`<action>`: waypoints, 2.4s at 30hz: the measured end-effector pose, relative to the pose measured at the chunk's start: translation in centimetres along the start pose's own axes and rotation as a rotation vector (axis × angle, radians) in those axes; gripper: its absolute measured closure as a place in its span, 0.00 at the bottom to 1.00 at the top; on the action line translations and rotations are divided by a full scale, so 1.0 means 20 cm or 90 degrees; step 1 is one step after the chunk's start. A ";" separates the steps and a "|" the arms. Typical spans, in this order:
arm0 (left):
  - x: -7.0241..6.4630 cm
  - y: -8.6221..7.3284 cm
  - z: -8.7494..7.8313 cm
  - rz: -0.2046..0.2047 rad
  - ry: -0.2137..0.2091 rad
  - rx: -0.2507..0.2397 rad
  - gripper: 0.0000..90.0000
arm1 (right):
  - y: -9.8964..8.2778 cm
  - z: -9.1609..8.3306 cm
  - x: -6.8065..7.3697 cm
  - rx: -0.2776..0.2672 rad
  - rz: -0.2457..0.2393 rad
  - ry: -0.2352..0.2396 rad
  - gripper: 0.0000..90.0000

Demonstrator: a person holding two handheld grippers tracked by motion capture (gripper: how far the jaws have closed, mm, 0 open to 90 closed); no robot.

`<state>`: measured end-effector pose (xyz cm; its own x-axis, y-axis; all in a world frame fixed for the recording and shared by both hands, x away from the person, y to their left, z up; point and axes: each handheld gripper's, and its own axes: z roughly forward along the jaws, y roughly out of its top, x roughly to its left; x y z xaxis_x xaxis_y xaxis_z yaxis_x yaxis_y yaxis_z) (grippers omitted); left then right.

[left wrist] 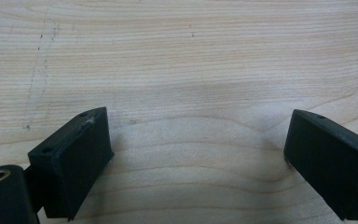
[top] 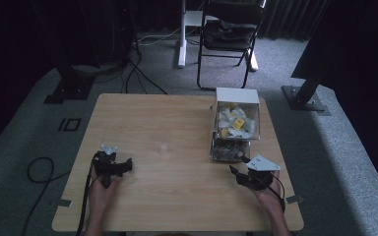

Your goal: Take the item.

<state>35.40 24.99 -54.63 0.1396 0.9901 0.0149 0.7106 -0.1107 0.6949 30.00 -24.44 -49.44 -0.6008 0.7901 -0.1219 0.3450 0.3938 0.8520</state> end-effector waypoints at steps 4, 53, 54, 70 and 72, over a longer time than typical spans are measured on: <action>0.00 0.00 0.00 0.000 0.000 0.000 0.09 | 0.01 0.03 0.00 0.003 -0.005 -0.002 0.46; 0.00 0.00 0.00 0.000 0.000 -0.001 0.09 | 0.10 0.05 0.10 0.025 -0.066 0.005 0.50; 0.00 0.00 0.00 0.000 0.000 -0.001 0.09 | 0.10 0.05 0.10 0.025 -0.066 0.005 0.50; 0.00 0.00 0.00 -0.001 0.001 -0.001 0.09 | 0.13 0.05 0.09 0.010 -0.039 -0.014 0.96; 0.00 0.00 0.00 -0.001 0.001 -0.001 0.09 | 0.14 0.04 0.09 0.003 -0.034 -0.015 0.96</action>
<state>35.38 24.96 -54.64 0.1376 0.9904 0.0148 0.7096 -0.1090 0.6961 30.51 -21.55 -47.66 -0.6011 0.7789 -0.1787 0.3161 0.4371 0.8420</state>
